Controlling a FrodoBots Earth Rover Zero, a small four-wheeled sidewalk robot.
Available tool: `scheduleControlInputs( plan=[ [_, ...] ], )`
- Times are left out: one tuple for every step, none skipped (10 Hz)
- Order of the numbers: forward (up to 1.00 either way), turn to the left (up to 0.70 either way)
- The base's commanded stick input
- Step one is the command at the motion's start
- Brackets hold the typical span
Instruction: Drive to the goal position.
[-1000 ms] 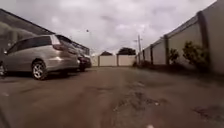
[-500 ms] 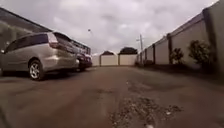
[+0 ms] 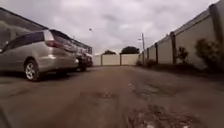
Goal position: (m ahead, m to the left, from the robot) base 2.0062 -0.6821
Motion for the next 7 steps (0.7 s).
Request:
scheduleControlInputs(
  plan=[
    [0.6,0.0],
    [0.6,0.0],
    [0.6,0.0],
    [0.6,0.03],
    [0.6,0.1],
    [0.6,0.08],
    [0.6,0.05]
  ],
)
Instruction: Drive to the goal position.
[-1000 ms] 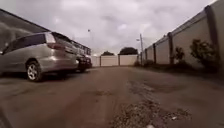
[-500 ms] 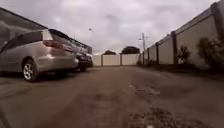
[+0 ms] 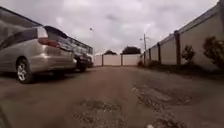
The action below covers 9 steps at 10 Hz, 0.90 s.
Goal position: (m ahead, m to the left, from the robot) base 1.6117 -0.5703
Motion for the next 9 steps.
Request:
scheduleControlInputs(
  plan=[
    [0.6,0.0],
    [0.6,0.0],
    [0.6,0.0],
    [0.6,0.0],
    [0.6,0.0],
    [0.6,0.0],
    [0.6,0.0],
    [0.6,0.0],
    [0.6,0.0]
  ],
)
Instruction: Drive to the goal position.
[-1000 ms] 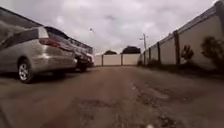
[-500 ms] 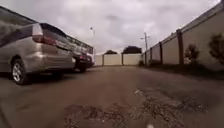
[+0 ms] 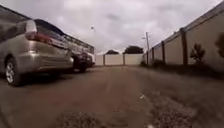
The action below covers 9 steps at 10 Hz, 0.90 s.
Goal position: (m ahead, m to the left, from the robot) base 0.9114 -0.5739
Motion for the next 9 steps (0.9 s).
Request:
scheduleControlInputs(
  plan=[
    [0.6,0.0],
    [0.6,0.0],
    [0.6,-0.01],
    [0.6,-0.04],
    [0.6,-0.1],
    [0.6,-0.13],
    [0.6,-0.08],
    [0.6,-0.03],
    [0.6,-0.01]
  ],
)
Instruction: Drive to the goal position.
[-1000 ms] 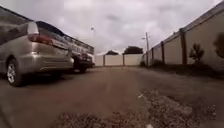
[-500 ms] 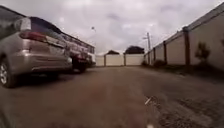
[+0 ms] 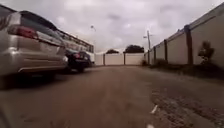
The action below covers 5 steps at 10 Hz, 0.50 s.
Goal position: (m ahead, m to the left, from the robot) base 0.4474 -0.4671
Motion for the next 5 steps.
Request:
scheduleControlInputs(
  plan=[
    [0.6,0.0],
    [0.6,0.0],
    [0.6,0.0],
    [0.6,0.0],
    [0.6,0.0]
  ],
)
